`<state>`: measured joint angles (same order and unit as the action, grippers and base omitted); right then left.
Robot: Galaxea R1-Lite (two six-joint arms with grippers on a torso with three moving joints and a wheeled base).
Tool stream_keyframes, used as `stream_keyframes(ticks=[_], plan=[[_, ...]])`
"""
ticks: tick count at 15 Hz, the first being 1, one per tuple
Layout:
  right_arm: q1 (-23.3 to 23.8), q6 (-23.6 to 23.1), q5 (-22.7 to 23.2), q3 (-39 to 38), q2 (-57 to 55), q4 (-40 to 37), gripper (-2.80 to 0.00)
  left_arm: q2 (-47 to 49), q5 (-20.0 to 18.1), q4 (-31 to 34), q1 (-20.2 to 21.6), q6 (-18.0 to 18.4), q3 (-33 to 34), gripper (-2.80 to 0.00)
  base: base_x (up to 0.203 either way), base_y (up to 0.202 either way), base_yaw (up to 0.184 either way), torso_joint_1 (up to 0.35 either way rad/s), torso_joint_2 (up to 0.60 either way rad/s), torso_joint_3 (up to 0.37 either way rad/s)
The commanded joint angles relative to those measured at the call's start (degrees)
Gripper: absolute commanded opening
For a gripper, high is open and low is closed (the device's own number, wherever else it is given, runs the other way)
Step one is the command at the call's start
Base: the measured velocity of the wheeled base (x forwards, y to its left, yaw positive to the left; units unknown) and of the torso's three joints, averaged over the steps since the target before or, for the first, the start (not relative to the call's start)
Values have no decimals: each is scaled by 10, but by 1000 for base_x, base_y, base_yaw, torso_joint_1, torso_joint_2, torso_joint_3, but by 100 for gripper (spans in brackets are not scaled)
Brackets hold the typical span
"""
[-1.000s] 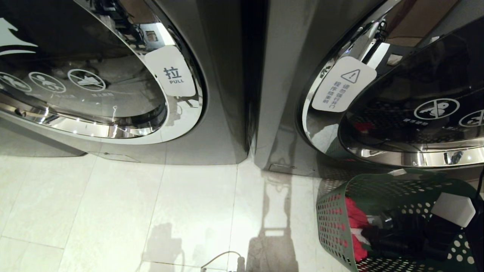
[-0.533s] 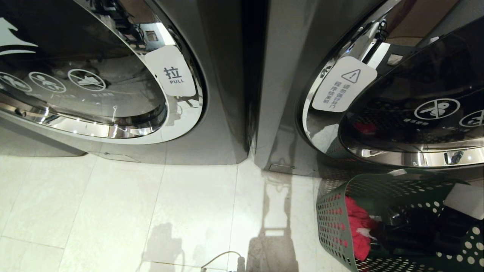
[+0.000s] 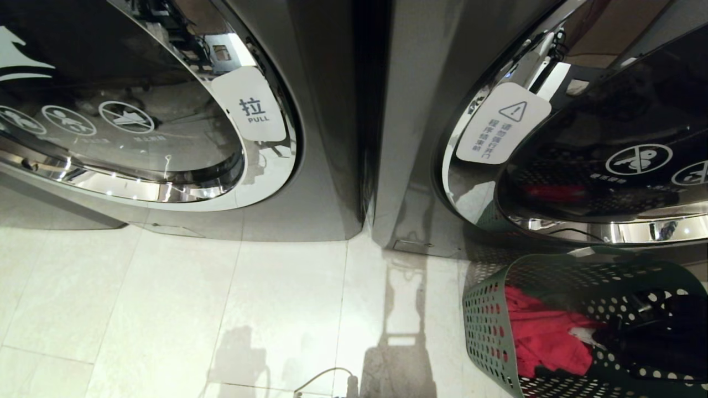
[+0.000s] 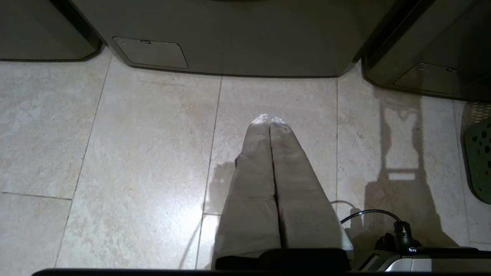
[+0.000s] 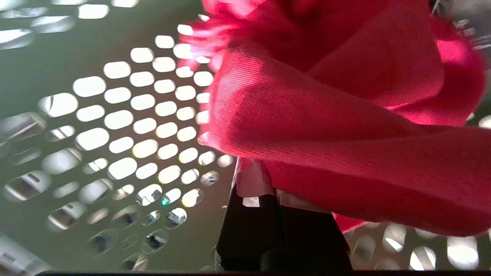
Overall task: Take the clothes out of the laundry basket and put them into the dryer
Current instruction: Take the clothes out of the basket
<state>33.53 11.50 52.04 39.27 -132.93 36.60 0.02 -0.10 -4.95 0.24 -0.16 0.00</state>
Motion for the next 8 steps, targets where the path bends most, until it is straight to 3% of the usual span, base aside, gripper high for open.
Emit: stream_keyframes(ticks=[1, 8], plan=[[9, -2, 0, -64, 129, 2, -280, -1, 0, -1, 0, 0, 18, -280, 0, 0, 0, 0, 0, 0], [10, -59, -16, -264, 412, 2, -280, -1, 0, -1, 0, 0, 18, -280, 0, 0, 0, 0, 0, 0]])
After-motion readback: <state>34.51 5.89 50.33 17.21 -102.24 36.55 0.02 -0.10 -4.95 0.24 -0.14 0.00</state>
